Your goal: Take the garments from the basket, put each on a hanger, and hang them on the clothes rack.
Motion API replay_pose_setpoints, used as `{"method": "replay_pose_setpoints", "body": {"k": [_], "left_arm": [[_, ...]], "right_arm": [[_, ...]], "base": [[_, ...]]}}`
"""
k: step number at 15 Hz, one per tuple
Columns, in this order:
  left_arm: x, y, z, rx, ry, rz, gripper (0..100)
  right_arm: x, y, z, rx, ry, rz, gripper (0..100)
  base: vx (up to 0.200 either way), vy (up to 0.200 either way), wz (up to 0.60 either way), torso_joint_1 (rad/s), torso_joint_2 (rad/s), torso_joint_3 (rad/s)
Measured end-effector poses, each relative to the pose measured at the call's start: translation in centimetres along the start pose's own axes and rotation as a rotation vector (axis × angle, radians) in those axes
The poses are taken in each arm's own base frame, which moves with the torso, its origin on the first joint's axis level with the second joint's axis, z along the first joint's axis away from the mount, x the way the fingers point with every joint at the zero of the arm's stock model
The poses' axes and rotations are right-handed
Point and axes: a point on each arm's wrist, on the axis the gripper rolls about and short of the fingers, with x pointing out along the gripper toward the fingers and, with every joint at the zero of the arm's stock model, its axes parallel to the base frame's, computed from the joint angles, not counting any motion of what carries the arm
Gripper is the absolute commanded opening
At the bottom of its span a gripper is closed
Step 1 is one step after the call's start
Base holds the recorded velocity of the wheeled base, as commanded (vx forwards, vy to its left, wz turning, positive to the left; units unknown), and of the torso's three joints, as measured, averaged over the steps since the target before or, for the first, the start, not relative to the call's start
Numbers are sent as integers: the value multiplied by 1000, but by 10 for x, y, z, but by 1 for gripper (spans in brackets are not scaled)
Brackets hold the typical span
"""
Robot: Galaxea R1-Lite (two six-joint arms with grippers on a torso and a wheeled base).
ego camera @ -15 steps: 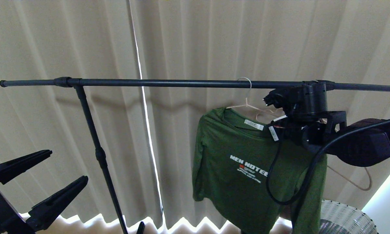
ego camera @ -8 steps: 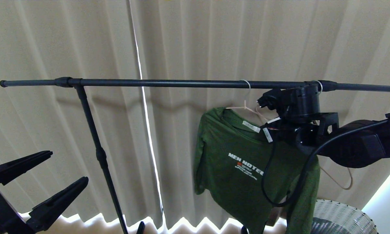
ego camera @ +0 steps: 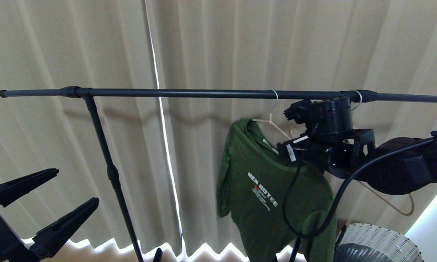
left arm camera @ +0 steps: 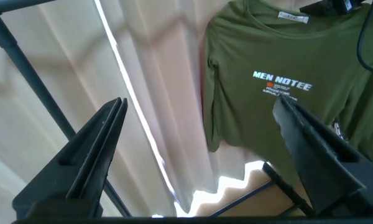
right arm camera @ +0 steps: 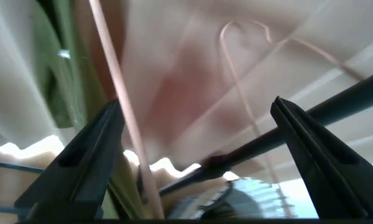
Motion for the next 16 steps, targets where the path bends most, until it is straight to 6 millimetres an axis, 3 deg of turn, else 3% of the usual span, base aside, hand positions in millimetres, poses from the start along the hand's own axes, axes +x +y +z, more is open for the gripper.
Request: {"method": "replay_pose_setpoints", "body": {"k": [3, 10, 13, 16], "left_arm": [[1, 0, -1, -3, 6, 2, 100], [3, 1, -1, -6, 12, 4, 100], [3, 1, -2, -7, 16, 6, 100], [3, 1, -2, -5, 16, 9, 100]], "right_arm": [[-13, 6, -4, 26, -22, 86, 100], [-31, -2, -6, 101, -172, 161, 100], [-50, -15, -8, 115, -198, 162, 100], [-79, -42, -18, 136, -218, 136, 100]], "base": [[0, 0, 0, 0, 0, 0], [0, 0, 0, 0, 0, 0], [0, 0, 0, 0, 0, 0], [0, 0, 0, 0, 0, 0]]}}
